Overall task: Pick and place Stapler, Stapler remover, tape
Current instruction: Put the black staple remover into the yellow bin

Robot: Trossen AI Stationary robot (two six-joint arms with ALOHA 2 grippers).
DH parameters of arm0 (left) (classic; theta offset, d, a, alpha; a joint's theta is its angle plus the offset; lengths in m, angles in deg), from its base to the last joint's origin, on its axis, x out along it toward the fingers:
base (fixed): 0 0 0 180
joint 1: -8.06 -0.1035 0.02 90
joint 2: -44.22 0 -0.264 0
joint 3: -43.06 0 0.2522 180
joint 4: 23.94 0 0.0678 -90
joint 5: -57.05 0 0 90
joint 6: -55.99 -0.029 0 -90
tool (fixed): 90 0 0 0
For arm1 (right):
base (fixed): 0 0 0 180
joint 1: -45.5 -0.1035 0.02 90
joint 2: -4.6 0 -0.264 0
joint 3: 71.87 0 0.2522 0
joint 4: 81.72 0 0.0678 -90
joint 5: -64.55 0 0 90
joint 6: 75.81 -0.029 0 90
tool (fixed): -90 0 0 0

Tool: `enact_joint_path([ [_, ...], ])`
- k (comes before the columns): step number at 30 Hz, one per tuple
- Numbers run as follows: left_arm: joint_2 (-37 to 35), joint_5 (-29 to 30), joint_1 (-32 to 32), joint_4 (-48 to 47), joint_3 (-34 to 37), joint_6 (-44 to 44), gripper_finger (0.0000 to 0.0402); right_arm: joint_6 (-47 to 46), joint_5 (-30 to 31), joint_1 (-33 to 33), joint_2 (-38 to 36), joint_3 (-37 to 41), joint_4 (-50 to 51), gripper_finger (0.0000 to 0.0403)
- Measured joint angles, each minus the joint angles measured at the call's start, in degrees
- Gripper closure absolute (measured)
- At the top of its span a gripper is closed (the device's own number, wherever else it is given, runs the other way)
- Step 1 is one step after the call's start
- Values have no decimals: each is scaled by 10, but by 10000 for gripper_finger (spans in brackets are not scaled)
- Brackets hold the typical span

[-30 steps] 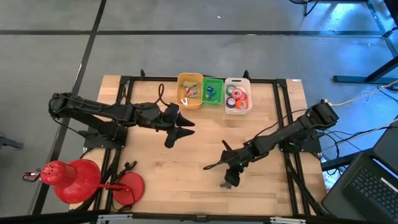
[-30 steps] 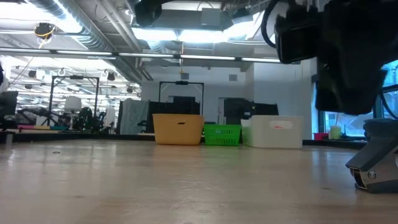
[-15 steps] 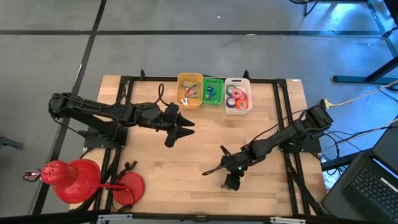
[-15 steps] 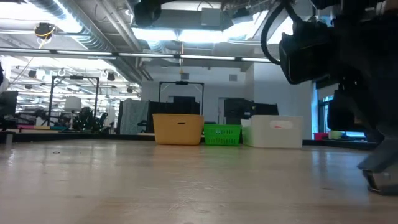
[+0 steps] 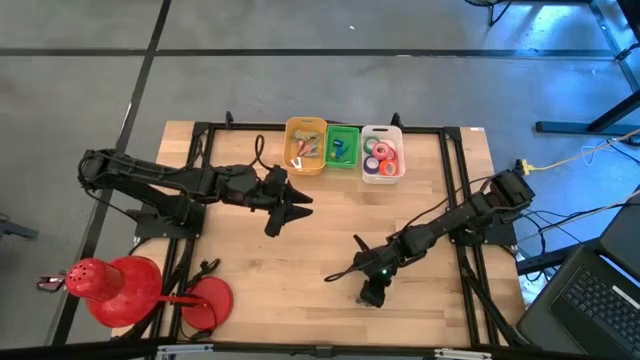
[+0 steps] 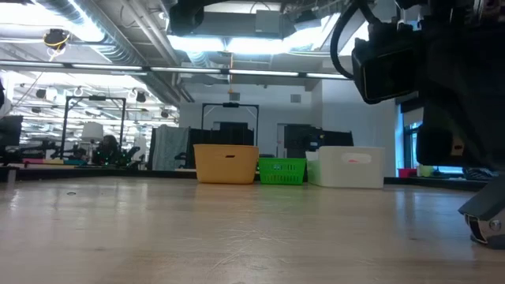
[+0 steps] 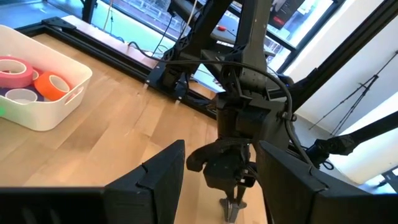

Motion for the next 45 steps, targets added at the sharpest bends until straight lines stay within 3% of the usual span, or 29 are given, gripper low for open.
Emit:
enact_joint_path([
  [4, 0, 0, 0, -6, 0, 0, 213, 0, -6, 0, -1, 0, 0, 392],
  [11, 0, -1, 0, -9, 0, 0, 213, 17, -6, 2, -18, 0, 27, 400],
  [18, 0, 2, 0, -5, 0, 0, 213, 94, 38, 52, -160, -35, 127, 401],
  [26, 0, 31, 0, 62, 0, -20, 213, 220, 144, 125, -291, -115, 141, 402],
  [35, 0, 54, 0, 171, 0, -55, 213, 375, 187, 191, -299, -244, 143, 403],
  [45, 1, 77, -10, 224, 0, -73, 213, 408, 185, 242, -288, -278, 166, 403],
])
